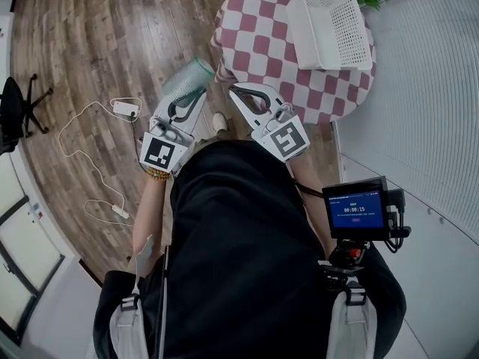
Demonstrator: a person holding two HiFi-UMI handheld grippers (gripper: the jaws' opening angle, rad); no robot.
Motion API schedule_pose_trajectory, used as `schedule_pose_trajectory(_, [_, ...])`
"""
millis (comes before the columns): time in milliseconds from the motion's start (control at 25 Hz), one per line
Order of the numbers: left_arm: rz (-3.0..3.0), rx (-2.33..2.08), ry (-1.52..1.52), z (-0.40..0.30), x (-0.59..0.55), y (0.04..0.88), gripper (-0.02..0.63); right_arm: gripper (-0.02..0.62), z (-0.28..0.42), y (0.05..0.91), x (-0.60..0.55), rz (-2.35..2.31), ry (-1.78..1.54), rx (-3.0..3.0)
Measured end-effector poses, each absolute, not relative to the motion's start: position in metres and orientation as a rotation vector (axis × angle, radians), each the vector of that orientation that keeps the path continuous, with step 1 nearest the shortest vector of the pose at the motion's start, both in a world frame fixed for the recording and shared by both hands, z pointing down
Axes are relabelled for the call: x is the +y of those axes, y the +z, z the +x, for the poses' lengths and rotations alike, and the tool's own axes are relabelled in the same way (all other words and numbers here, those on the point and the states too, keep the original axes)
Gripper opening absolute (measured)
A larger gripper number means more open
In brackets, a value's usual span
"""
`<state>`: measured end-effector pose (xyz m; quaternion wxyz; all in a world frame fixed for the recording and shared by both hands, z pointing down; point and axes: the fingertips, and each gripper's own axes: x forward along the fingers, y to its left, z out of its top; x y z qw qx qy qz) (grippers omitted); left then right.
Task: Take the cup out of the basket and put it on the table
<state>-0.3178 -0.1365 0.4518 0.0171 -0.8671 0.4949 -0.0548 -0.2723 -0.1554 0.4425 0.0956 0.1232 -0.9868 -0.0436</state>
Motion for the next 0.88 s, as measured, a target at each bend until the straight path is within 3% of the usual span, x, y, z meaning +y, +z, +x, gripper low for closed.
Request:
schedule_pose_trajectory(480, [-2.709, 1.475, -0.247, -0.308, -0.156, 0.475, 0.023, 0.009, -0.267, 0.464, -0.171, 0.455, -0.241, -2.832])
schedule_pose_trajectory(880, [-2.767, 1.195, -0.183, -0.246, -0.188, 0.452, 0.023, 0.009, -0.198, 0.441, -0.194, 0.891, -0.116, -2.867])
